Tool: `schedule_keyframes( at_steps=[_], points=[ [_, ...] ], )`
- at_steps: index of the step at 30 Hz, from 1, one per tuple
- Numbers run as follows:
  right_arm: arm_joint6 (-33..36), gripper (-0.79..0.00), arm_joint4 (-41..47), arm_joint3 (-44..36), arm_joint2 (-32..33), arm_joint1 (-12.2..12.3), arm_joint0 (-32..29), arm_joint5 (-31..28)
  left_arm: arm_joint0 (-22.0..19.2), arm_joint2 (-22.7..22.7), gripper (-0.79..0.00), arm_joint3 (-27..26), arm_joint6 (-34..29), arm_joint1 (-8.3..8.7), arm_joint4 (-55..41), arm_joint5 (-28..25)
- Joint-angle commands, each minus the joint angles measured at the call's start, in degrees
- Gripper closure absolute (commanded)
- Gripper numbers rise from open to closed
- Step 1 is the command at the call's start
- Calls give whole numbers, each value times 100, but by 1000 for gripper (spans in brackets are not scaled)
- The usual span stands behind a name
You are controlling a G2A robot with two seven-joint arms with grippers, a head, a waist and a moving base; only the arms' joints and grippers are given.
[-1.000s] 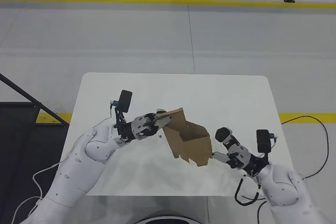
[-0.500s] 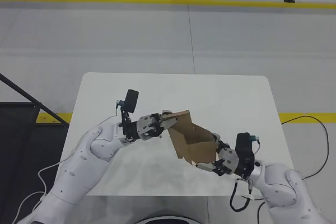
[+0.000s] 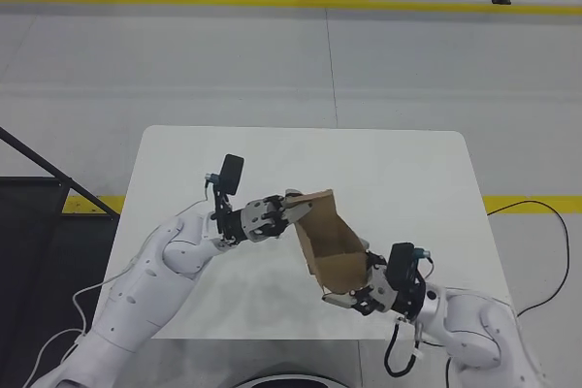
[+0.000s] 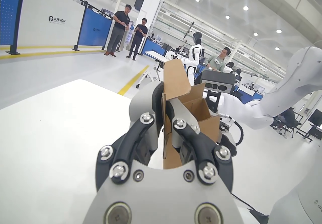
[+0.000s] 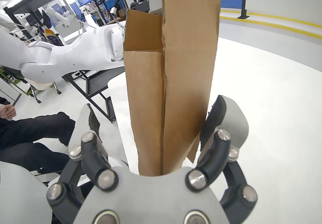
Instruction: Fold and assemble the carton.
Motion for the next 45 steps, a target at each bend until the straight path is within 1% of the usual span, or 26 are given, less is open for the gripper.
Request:
schedule_keyframes(
  at_steps=[1,7,13,18,23,28,45],
  points=[
    [-100,-785,-187,-71,-36,-4,-57,46,-9,21,0,4,24,-6,12,0],
    [-309,-785,-529,-200,-94,-10,-158,139,-25,59,0,14,74,-14,33,0],
    [-499,-785,-732,-283,-104,-18,-256,362,-29,100,0,15,81,-13,59,0],
    [-478,-785,-537,-258,-121,-24,-237,486,-35,155,0,1,83,-12,84,0],
    [-196,-785,-207,-166,-151,-17,-106,444,-55,189,0,0,105,-6,95,0],
    [-49,-785,-98,-153,-210,-16,-19,457,-64,218,0,4,131,4,85,0],
    [-218,-785,-153,-169,-269,-21,13,517,-114,306,0,30,223,30,73,0]
  ],
)
